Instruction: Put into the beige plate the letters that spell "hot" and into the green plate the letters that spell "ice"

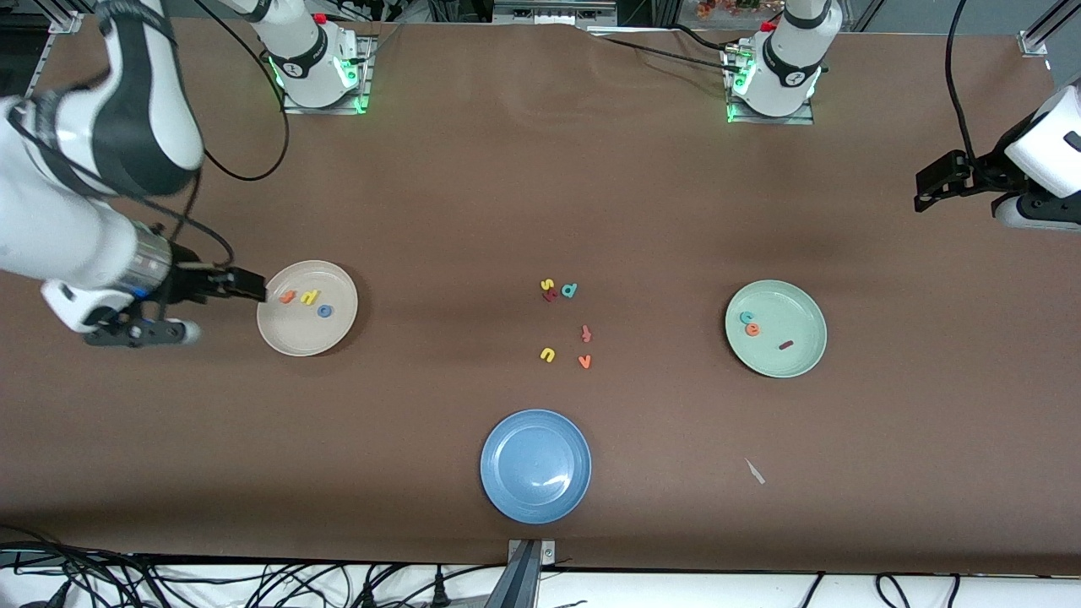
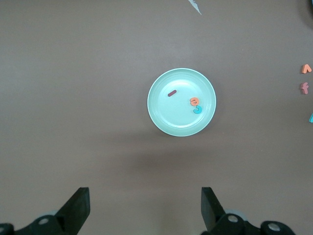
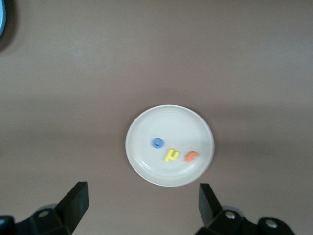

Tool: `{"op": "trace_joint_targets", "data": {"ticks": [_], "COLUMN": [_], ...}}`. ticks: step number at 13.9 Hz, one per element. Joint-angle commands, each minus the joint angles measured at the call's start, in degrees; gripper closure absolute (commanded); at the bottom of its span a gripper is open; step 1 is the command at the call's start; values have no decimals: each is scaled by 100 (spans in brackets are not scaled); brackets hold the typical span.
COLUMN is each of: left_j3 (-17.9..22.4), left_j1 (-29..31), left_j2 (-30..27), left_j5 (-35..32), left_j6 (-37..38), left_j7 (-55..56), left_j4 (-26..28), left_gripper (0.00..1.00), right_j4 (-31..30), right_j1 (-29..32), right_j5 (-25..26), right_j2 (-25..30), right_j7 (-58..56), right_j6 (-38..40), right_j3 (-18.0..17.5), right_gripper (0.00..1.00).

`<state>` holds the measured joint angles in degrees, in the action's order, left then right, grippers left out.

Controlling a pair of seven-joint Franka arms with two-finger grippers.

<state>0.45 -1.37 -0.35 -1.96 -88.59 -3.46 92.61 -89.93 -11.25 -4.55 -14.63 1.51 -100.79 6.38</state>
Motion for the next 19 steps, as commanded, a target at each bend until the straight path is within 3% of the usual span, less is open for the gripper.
{"op": "trace_joint_targets", "data": {"ticks": [1,4,7,11,17,19], "left_j3": [-1,-10,-10,8,8,-1], "left_j1": [-3,-38,-12,50,32,32], "left_j2": [61,52,52,52,52,52], "left_j5": [37,46,72,204,204,204], "left_j6": [140,140,158,263,263,263], "left_j7": [-93,-76,-84,-111,-102,-111], "left_j4": [-173,-173,-173,-173,-173,-173], "left_gripper": [0,0,0,0,0,0], "right_j4": [-743,-1070,-1123,-1219,-1246,-1132], "right_j1": [808,809,818,853,994,994], "right_j5": [472,491,167,183,218,235], "right_j2": [1082,1620,1665,2043,2096,1878], "right_j7": [25,25,51,43,-54,-106], "right_j6": [129,261,253,499,639,735], "right_j3": [-918,-919,-919,-823,-788,-779], "right_gripper": [0,0,0,0,0,0]}}
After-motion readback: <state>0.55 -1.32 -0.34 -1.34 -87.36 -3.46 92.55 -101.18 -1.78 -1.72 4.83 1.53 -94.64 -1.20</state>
